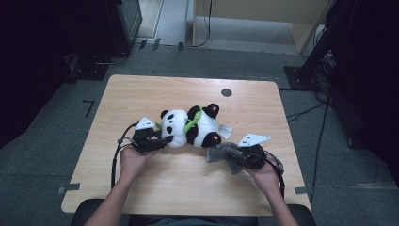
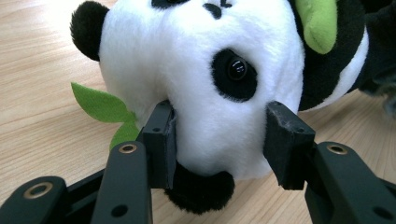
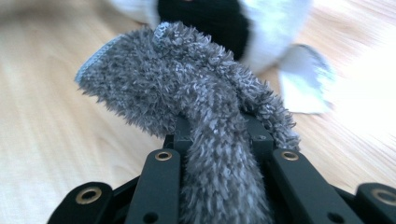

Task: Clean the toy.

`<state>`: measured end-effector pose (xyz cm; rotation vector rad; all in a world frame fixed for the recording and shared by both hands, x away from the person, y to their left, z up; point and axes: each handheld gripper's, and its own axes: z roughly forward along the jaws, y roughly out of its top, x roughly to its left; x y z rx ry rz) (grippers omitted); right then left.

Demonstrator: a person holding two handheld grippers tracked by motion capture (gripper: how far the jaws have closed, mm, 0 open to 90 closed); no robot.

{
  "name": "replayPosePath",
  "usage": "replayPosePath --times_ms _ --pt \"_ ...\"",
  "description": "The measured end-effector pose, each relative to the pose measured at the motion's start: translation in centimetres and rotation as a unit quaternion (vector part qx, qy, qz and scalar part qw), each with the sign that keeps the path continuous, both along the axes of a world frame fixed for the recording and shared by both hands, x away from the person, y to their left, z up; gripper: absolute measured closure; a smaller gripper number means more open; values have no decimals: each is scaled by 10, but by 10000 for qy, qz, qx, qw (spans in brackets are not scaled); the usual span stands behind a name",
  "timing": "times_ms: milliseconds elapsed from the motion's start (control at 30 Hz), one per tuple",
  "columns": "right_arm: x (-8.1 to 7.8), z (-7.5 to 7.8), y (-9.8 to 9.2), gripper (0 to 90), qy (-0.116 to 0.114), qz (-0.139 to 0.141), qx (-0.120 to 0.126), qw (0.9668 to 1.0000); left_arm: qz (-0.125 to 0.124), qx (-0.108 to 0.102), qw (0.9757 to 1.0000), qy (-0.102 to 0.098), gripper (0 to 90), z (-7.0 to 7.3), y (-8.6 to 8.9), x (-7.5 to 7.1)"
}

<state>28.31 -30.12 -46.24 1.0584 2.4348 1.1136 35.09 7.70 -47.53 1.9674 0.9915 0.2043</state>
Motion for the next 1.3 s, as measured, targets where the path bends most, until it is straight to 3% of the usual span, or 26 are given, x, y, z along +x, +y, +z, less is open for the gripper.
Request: replayPosePath --times_ms 167,467,800,967,1033,1167,1300 --pt "15 -1 -17 734 151 -368 351 9986 0 0 10000 -5 503 0 0 0" --pt "43 2 -18 734 -87 -509 260 9983 8 -5 10000 -9 502 0 0 0" --pt "66 -4 -22 734 -111 -850 330 9958 67 -49 10000 -16 491 -1 0 1" --pt "75 -7 -29 732 -258 -1142 393 9923 75 -37 10000 -40 484 -1 0 1" --pt "80 -8 -32 732 -174 -1206 364 9919 74 -24 10000 -43 481 0 0 1" --pt "91 -8 -36 732 -359 -1400 351 9889 72 -26 10000 -51 476 -1 0 0" --pt "103 -13 -42 733 -345 -1574 305 9865 99 -42 9999 -67 468 -1 -1 1"
